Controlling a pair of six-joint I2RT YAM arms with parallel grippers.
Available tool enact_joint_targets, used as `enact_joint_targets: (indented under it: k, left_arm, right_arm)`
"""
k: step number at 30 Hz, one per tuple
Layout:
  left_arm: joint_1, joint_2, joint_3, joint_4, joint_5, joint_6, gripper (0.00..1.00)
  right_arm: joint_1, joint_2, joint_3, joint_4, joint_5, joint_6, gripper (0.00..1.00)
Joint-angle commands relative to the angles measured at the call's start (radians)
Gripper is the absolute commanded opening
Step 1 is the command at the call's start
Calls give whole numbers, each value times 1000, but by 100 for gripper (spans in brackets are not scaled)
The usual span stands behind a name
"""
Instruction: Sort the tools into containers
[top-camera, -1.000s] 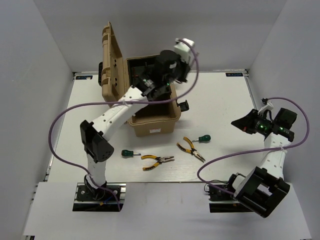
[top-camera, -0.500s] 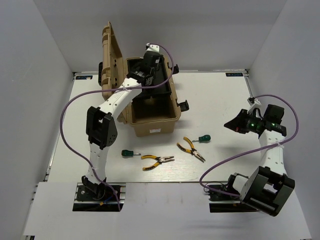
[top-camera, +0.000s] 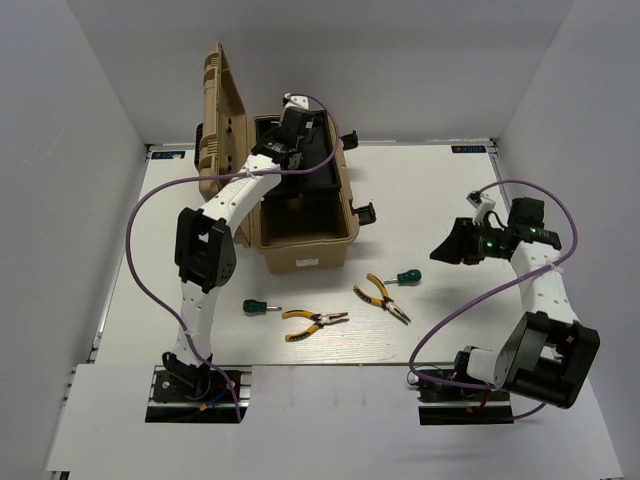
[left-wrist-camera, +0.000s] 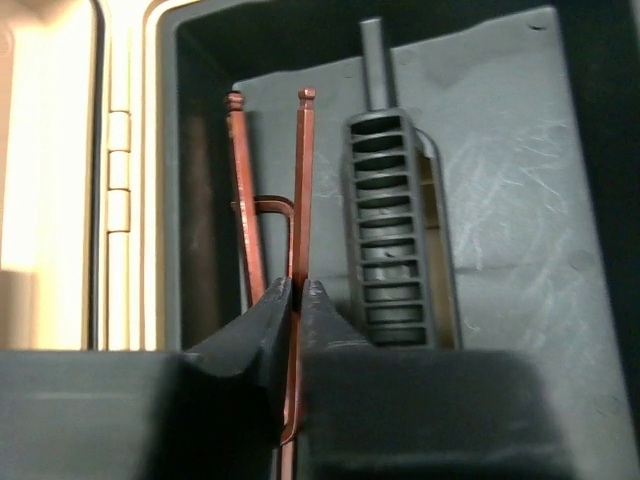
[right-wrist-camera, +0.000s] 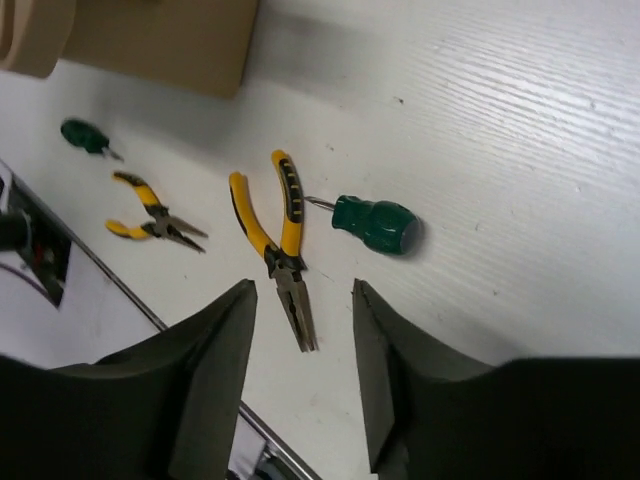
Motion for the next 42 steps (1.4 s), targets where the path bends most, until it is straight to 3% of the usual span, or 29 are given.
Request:
enact_joint_targets:
  k: [1, 2, 6, 11, 12, 15, 16, 19, 21, 26, 27, 30, 35, 42]
  left_arm:
    - [31, -34, 16, -7, 8, -20, 29]
    - [40, -46, 15, -7, 8, -20, 40]
    - [50, -66, 6, -7, 19, -20, 54]
    - [50, -111, 26, -18, 69, -20, 56]
    - [50, -124, 26, -18, 83, -20, 56]
    - [27, -210, -36, -18, 161, -29, 48]
    - [27, -236, -56, -6, 239, -29, 35]
    - [18, -345, -133, -6, 414, -29, 14]
    - [7, -394, -185, -15, 506, -13, 14]
    - [-30, -526, -274, -75, 887, 50, 66]
    - [-39, -557, -308, -75, 946, 50, 68]
    - [-64, -688, -498, -41, 947, 59, 73]
    - [-82, -957, -746, -67, 878, 40, 76]
    - [-91, -1157, -962, -127, 786, -49, 76]
  right_arm:
    - [35, 33, 79, -96, -61, -212, 51]
    - [44, 49, 93, -105, -72, -239, 57]
    - [90, 65, 113, -96, -49, -362, 65]
    - [136, 83, 136, -93, 2, -478, 67]
    - [139, 82, 133, -108, -3, -573, 67]
    - [168, 83, 94, -140, -18, -827, 67]
    - [173, 86, 81, -151, -16, -889, 65]
    - [197, 97, 28, -163, 28, -1186, 65]
    - [222, 128, 16, -160, 75, -1239, 65]
    - [263, 220, 31, -145, 134, -1345, 67]
    - [268, 228, 30, -137, 138, -1347, 67]
    - [317, 252, 21, -85, 180, -1356, 67]
    - [348, 295, 18, -79, 237, -1394, 67]
    - [406, 369, 18, -15, 310, -1350, 67]
